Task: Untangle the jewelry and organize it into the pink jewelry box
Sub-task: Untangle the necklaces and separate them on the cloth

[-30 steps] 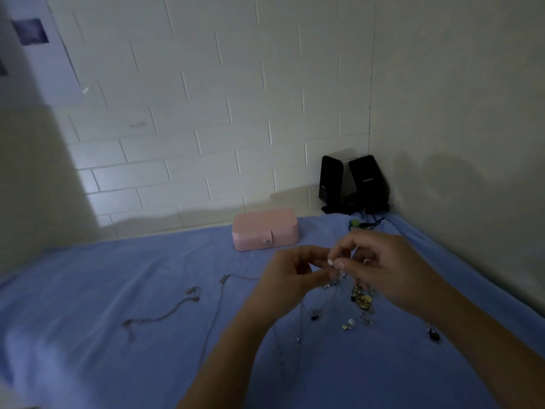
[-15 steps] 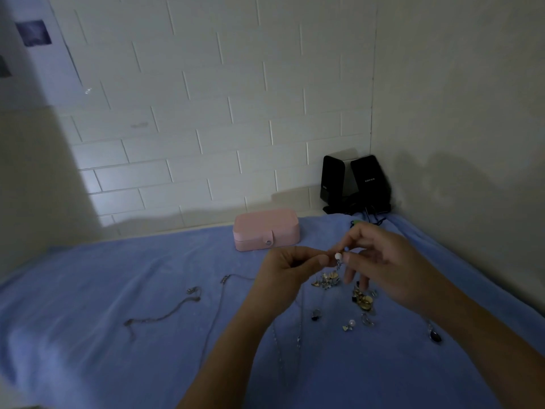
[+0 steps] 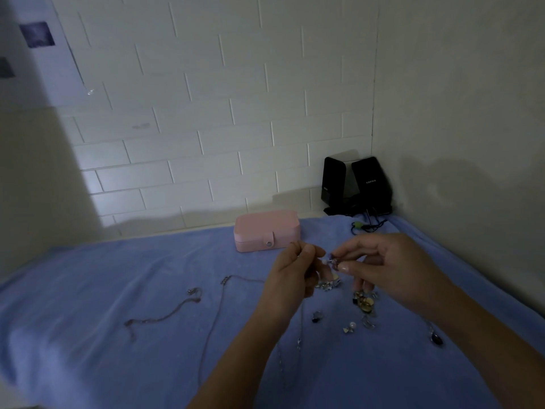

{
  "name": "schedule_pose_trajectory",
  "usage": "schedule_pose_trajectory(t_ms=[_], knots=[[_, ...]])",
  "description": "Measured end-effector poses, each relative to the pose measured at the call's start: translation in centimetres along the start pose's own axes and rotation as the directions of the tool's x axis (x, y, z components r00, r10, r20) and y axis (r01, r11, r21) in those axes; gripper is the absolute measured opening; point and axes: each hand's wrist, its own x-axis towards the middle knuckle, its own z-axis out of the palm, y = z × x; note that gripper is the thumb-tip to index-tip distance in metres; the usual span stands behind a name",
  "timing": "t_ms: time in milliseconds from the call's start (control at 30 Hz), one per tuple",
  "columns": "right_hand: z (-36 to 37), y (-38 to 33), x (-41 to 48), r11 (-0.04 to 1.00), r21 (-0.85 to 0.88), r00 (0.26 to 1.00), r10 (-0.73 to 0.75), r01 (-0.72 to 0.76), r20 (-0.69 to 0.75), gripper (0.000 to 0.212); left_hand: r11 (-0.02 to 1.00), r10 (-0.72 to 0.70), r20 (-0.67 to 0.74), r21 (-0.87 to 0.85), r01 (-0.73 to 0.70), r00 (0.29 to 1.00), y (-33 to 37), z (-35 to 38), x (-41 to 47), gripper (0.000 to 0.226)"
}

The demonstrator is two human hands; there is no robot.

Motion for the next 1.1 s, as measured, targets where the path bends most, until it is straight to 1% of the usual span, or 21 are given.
schedule_pose_trajectory(t_ms=[100, 200, 300, 367, 467, 567, 633, 700, 767, 800, 967, 1100], knots=[[0.6, -0.1, -0.2, 0.997, -0.07, 1.0, -0.01, 0.012, 0.019, 0.019, 1.0, -0.01, -0.03, -0.001, 0.01, 1.0, 0.0, 0.0, 0.2, 0.028], [0.8, -0.1, -0.3, 0.987, -0.15, 0.996, -0.059, 0.049, -0.062, 0.015, 1.0, 0.001, -0.029, 0.006, -0.001, 1.0, 0.1, 0.2, 0.0, 0.028], [1.3, 0.0, -0.3, 0.964, -0.249, 0.979, -0.137, 0.096, -0.154, 0.011, 0.999, 0.028, -0.046, 0.032, -0.026, 0.999, 0.1, 0.6, -0.1, 0.027], [1.7, 0.2, -0.2, 0.958, -0.26, 0.97, -0.17, 0.121, -0.174, 0.01, 0.999, 0.041, -0.07, 0.035, -0.038, 0.997, 0.0, 0.7, -0.1, 0.027], [2.1, 0.4, -0.2, 0.976, -0.184, 0.98, -0.141, 0.114, -0.142, 0.012, 0.999, 0.044, -0.109, -0.012, -0.046, 0.993, 0.1, 0.3, 0.0, 0.026], [2.0, 0.8, 0.0, 0.994, -0.11, 0.998, -0.022, 0.016, -0.057, 0.024, 0.997, 0.076, -0.126, -0.002, -0.077, 0.989, 0.1, -0.1, 0.1, 0.025], [1.9, 1.2, 0.2, 0.997, -0.066, 0.999, 0.047, -0.048, -0.015, 0.026, 0.995, 0.101, -0.109, 0.019, -0.099, 0.989, 0.1, -0.3, 0.1, 0.024], [2.0, 1.2, 0.2, 0.995, 0.058, 0.997, 0.077, -0.078, 0.028, 0.021, 0.992, 0.12, -0.084, 0.035, -0.118, 0.989, 0.1, -0.3, 0.0, 0.024], [2.2, 1.1, 0.3, 0.976, 0.194, 0.994, 0.087, -0.098, 0.064, 0.023, 0.991, 0.133, -0.064, 0.043, -0.13, 0.989, 0.2, -0.3, -0.1, 0.024], [2.4, 1.0, 0.3, 0.97, 0.223, 0.994, 0.089, -0.101, 0.064, 0.02, 0.989, 0.141, -0.049, 0.051, -0.138, 0.989, 0.3, -0.3, -0.1, 0.023], [2.7, 0.7, 0.2, 0.959, 0.264, 0.995, 0.097, -0.1, 0.024, 0.011, 0.978, 0.178, 0.004, 0.108, -0.178, 0.984, 0.6, -0.1, -0.4, 0.02], [2.5, 0.6, 0.2, 0.953, 0.285, 0.994, 0.094, -0.104, 0.049, 0.012, 0.977, 0.185, -0.016, 0.11, -0.182, 0.983, 0.4, -0.1, -0.4, 0.019]])
